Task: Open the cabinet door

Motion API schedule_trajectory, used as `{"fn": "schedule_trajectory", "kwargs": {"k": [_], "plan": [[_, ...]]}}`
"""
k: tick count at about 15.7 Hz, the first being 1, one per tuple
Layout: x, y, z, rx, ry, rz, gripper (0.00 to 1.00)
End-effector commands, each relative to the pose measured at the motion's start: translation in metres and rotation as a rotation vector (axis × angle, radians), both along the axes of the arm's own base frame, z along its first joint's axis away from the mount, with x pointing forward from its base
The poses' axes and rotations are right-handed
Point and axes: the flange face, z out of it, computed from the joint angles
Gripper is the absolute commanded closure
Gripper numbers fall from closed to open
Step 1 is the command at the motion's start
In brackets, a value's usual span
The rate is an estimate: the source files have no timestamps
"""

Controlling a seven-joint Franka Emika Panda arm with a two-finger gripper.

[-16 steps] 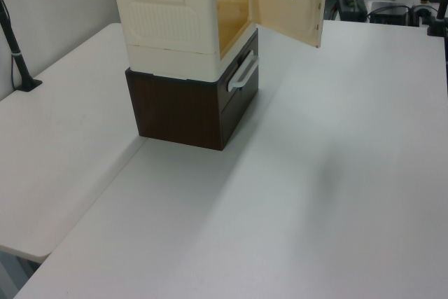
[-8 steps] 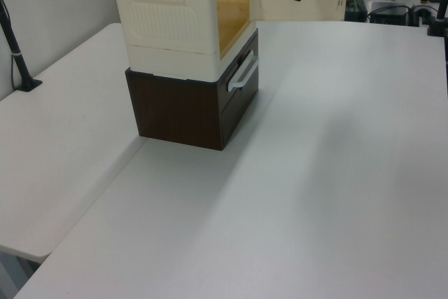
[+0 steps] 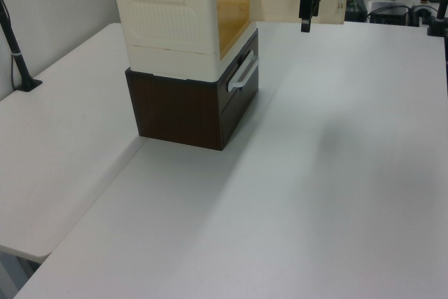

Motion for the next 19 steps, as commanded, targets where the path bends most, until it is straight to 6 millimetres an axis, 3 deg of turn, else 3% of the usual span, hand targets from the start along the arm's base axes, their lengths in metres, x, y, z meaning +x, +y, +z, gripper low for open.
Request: {"fn": "schedule_trajectory", "kwargs": {"k": [1, 10, 19], "plan": [[-0.016, -0.007, -0.001, -0.002, 0.061, 0.065, 0.0], [-0.017, -0.009, -0.011, 0.002, 0.068, -0.04, 0.0], [-0.025, -0.008, -0.002, -0.003, 0.049, -0.107, 0.0]]}}
